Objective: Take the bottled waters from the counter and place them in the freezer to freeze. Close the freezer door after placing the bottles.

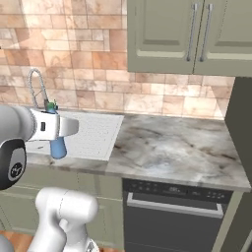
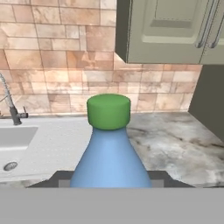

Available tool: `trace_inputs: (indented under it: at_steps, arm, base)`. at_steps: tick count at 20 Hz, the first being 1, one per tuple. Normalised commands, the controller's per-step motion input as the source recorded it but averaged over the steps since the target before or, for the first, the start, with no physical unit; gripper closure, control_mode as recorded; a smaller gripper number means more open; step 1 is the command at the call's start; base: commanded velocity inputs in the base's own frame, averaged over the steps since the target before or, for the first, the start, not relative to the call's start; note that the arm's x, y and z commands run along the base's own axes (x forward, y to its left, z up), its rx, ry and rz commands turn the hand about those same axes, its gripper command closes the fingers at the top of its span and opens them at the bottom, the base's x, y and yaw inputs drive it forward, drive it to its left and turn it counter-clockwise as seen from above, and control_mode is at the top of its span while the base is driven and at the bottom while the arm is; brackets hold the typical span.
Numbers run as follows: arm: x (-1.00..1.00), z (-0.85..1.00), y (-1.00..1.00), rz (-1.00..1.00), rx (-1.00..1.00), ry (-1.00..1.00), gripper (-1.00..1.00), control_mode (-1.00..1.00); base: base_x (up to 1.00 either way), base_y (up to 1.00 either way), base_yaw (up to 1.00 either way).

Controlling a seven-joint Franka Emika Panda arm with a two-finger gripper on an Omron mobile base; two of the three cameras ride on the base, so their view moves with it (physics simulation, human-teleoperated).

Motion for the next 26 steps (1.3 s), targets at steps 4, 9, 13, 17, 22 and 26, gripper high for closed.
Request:
trace_inputs:
  at_steps: [4, 9, 13, 17, 22, 26]
  arm:
    - [0.00, 0.00, 0.00, 0.00, 0.00, 0.00, 1.00, 1.00]
    - [0.00, 0.00, 0.00, 0.00, 0.00, 0.00, 1.00, 1.00]
    - [0.00, 0.00, 0.00, 0.00, 0.00, 0.00, 1.00, 1.00]
    - [0.00, 0.00, 0.00, 0.00, 0.00, 0.00, 1.00, 1.00]
    - [0.00, 0.00, 0.00, 0.00, 0.00, 0.00, 1.00, 1.00]
    - [0.00, 0.00, 0.00, 0.00, 0.00, 0.00, 1.00, 1.00]
  base:
    - [-0.52, 0.00, -0.04]
    - [-0.52, 0.00, -0.05]
    - [-0.48, 0.00, -0.04]
    - [-0.44, 0.00, -0.15]
    - [-0.36, -0.02, -0.30]
    - [-0.29, -0.02, -0.34]
